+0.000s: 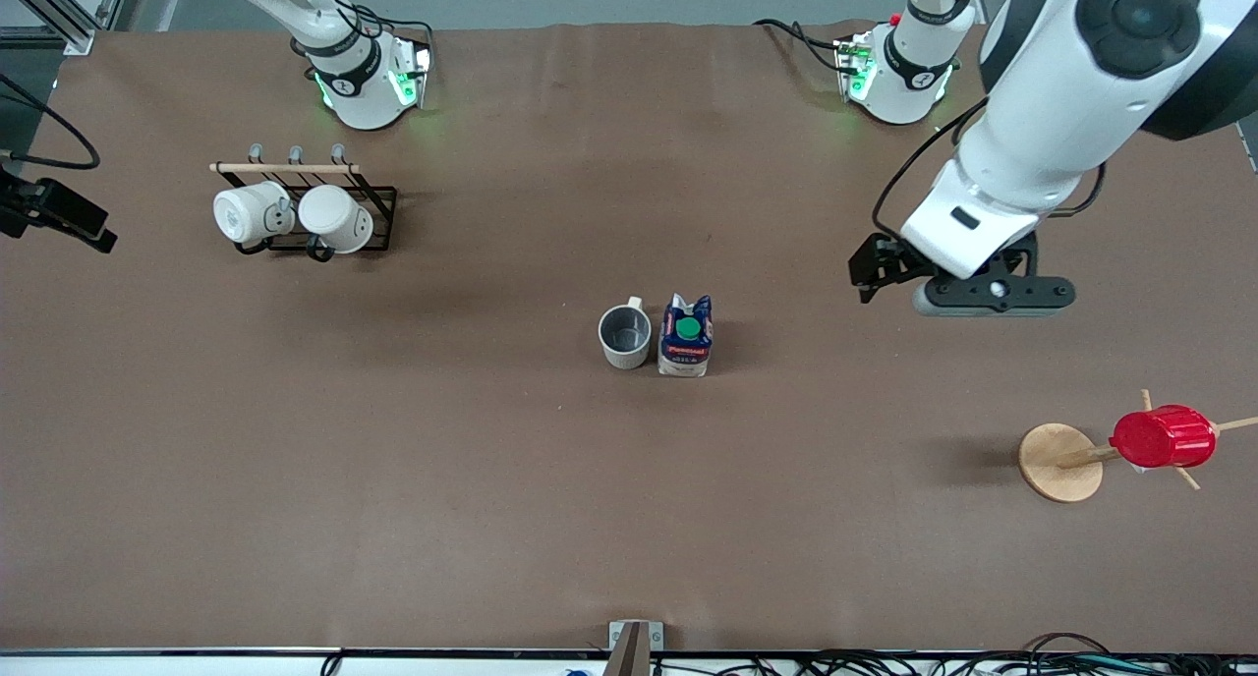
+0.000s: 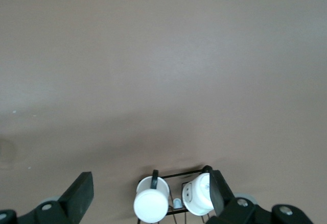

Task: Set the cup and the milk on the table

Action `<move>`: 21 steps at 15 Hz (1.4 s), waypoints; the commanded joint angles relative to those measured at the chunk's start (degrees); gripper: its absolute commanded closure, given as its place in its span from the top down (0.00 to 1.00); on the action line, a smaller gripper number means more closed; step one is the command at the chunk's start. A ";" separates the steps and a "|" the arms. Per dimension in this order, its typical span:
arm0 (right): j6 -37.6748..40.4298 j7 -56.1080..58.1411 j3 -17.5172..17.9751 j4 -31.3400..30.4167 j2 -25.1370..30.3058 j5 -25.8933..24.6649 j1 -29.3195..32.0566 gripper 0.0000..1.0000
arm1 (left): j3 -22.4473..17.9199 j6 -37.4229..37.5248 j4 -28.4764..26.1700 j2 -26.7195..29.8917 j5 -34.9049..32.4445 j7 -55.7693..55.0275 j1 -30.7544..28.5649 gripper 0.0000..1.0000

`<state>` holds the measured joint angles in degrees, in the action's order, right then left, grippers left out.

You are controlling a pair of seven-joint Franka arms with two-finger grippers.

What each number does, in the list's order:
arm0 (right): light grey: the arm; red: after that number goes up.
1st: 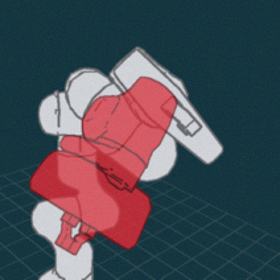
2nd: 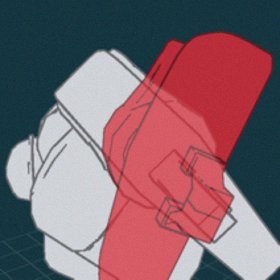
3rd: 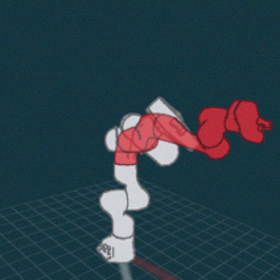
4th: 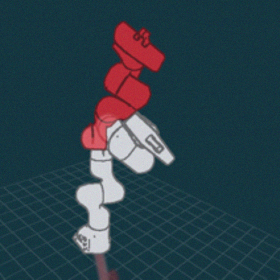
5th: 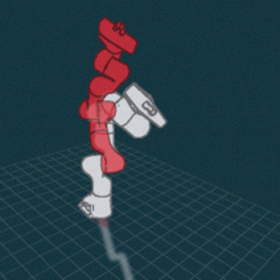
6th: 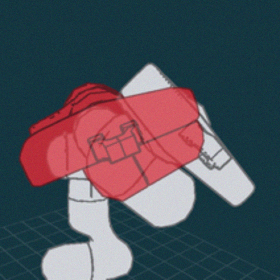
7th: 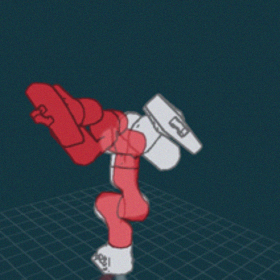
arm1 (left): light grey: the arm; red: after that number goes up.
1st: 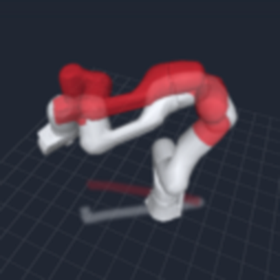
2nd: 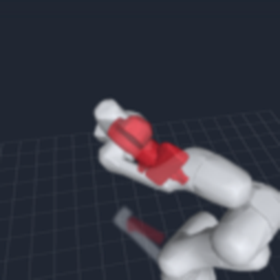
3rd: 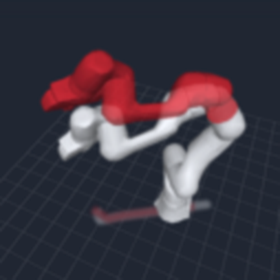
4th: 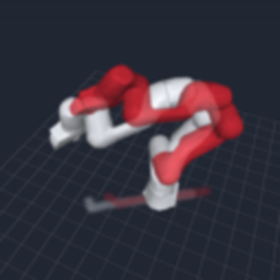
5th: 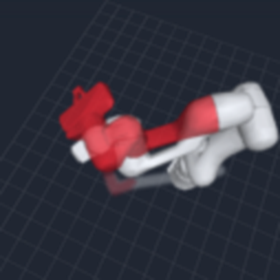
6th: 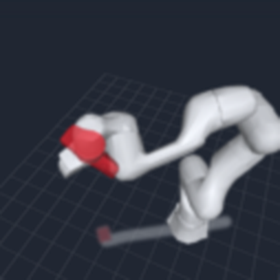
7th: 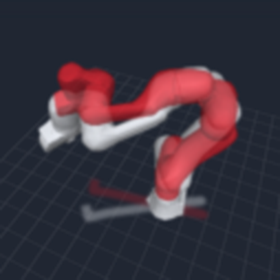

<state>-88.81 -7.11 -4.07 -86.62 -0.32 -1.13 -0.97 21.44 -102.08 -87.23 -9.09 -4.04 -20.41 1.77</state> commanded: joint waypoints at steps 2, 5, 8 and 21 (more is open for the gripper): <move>1.18 0.61 -0.41 0.84 0.23 2.54 0.88 1.00 | 0.27 3.45 0.38 3.19 3.95 4.76 -4.84 1.00; 1.18 0.61 -0.41 0.84 0.23 2.54 0.88 1.00 | -0.17 5.66 0.66 4.86 4.04 6.69 -5.99 1.00; 1.27 0.70 -0.41 0.75 0.23 2.54 0.88 1.00 | -5.24 8.29 0.66 6.18 4.04 9.49 -1.63 1.00; 1.62 0.79 -0.41 0.75 0.41 2.54 0.88 1.00 | -14.32 9.79 -4.44 11.55 4.83 14.34 2.71 0.99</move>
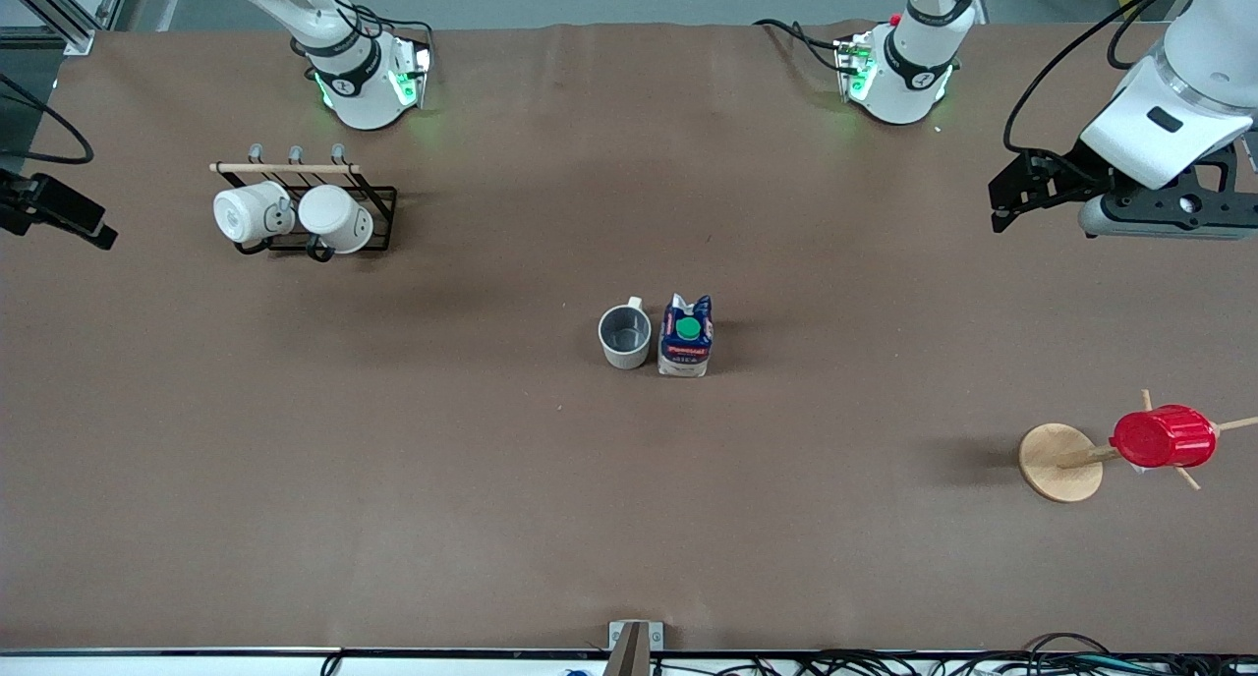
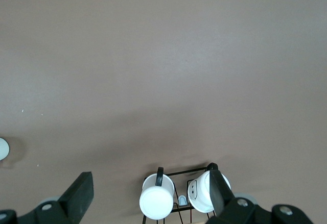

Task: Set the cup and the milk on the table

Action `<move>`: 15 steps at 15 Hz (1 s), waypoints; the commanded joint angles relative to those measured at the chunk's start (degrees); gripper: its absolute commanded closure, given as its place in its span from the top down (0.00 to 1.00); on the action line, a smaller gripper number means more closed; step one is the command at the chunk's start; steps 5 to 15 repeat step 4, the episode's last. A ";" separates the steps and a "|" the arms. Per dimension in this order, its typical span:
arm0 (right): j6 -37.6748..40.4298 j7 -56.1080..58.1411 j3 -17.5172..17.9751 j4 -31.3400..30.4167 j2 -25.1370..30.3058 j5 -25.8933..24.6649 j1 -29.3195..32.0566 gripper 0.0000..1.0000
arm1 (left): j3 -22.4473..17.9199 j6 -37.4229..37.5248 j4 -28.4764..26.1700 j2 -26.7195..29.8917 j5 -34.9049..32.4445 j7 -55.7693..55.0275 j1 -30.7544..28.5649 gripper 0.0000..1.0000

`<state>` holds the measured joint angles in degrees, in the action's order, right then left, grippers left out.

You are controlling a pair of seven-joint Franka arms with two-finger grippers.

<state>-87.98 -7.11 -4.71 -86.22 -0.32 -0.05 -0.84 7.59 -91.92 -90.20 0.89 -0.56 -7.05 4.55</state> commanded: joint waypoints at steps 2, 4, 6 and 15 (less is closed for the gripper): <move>0.80 0.78 0.23 0.27 0.40 1.45 0.75 1.00 | -0.47 -0.46 -1.73 1.57 1.70 0.99 -0.24 0.99; 0.80 0.78 0.23 0.35 0.23 1.45 0.75 1.00 | -0.47 -0.81 -1.56 1.48 1.70 0.99 -0.24 0.99; 0.80 0.78 0.23 0.35 0.23 1.45 0.75 1.00 | -0.47 -0.81 -1.56 1.48 1.70 0.99 -0.24 0.99; 0.80 0.78 0.23 0.35 0.23 1.45 0.75 1.00 | -0.47 -0.81 -1.56 1.48 1.70 0.99 -0.24 0.99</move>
